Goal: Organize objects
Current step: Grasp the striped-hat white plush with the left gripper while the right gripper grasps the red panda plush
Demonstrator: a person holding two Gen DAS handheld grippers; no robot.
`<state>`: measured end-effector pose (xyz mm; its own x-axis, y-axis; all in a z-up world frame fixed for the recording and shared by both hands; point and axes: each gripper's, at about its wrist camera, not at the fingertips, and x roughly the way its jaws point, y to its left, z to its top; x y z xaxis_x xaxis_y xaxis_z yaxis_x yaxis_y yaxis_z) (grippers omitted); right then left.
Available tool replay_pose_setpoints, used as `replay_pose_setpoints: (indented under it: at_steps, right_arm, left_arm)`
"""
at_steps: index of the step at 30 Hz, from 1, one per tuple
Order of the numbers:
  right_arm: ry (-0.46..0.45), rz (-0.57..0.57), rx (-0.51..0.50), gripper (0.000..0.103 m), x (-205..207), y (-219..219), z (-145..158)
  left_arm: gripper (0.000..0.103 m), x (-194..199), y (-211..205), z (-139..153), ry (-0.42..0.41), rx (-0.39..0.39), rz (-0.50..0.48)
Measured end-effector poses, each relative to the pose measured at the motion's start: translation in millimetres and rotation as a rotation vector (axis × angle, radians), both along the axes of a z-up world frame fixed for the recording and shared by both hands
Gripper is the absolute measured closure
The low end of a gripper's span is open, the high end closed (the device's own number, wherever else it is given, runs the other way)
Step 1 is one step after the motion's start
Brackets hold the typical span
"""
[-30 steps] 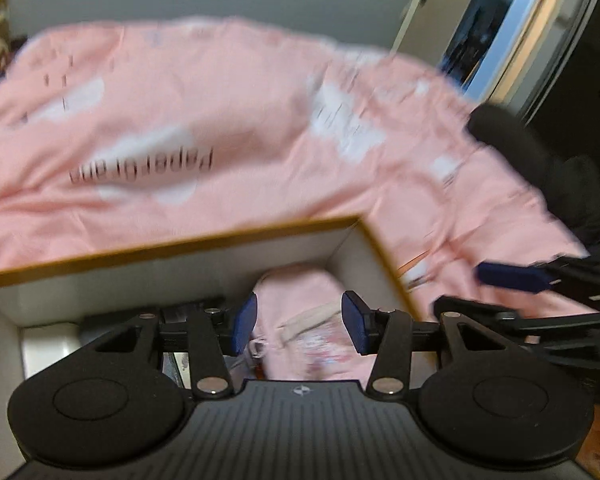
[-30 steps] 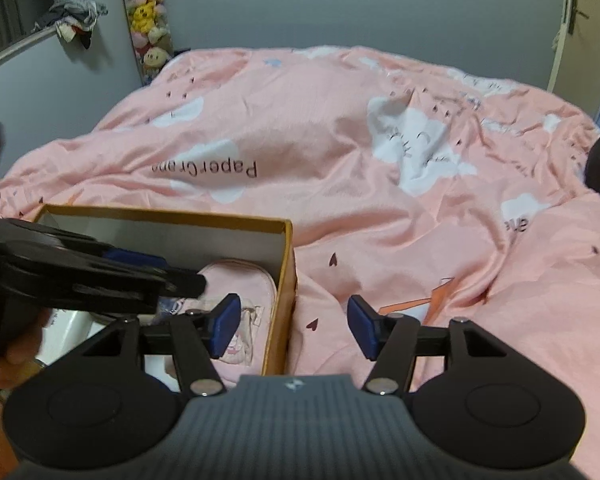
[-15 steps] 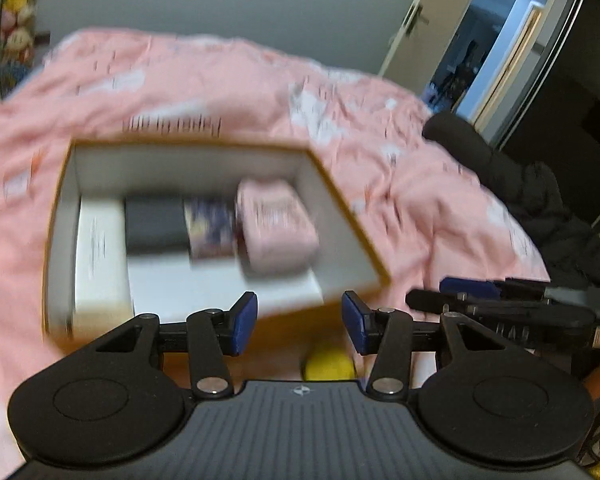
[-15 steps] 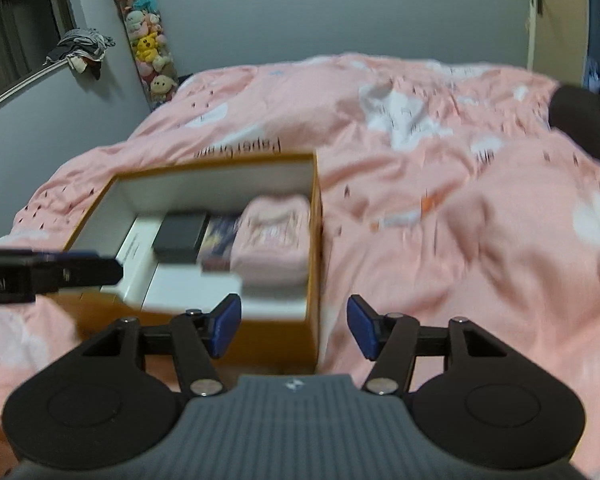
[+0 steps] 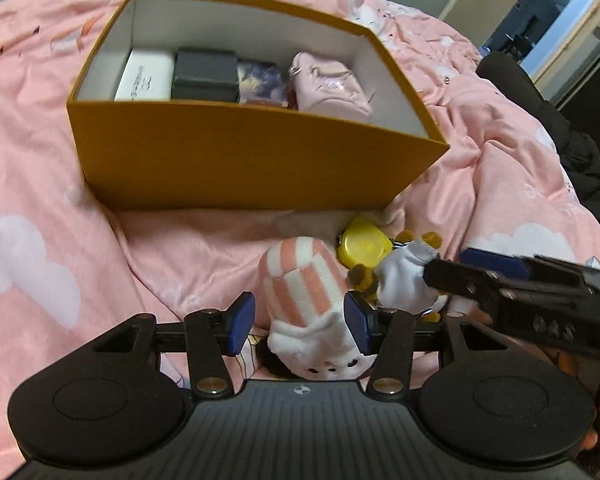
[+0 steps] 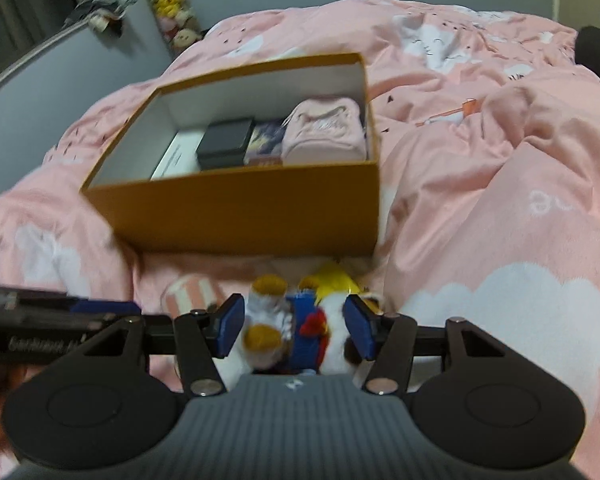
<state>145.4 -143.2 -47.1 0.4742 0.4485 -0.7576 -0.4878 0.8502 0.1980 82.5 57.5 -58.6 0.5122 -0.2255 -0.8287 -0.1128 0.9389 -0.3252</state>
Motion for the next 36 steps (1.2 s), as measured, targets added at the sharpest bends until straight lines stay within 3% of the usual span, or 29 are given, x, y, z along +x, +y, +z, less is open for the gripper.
replay_pose_setpoints:
  at_steps: [7,16,21,26,36]
  right_arm:
    - [0.020,0.009,0.004,0.043,1.4,-4.1,-9.1]
    - [0.018,0.081,-0.047,0.063,1.3,15.1,-16.1]
    - [-0.019,0.107,-0.058,0.082,-3.9,19.4,-10.3]
    - [-0.094,0.158,-0.106,0.088,-8.7,34.7,-2.5]
    - [-0.182,0.241,-0.053,0.089,-2.9,68.6,21.2]
  left_arm:
    - [0.042,13.8,8.0,-28.1,0.044,-0.164,0.059]
    - [0.048,18.7,10.3,-31.8,0.048,-0.168,0.058]
    - [0.052,12.8,8.9,-19.9,0.022,-0.124,0.033]
    - [0.056,2.9,11.8,1.5,-0.041,-0.048,0.029]
    - [0.057,-10.7,35.4,34.2,-0.210,0.087,0.133]
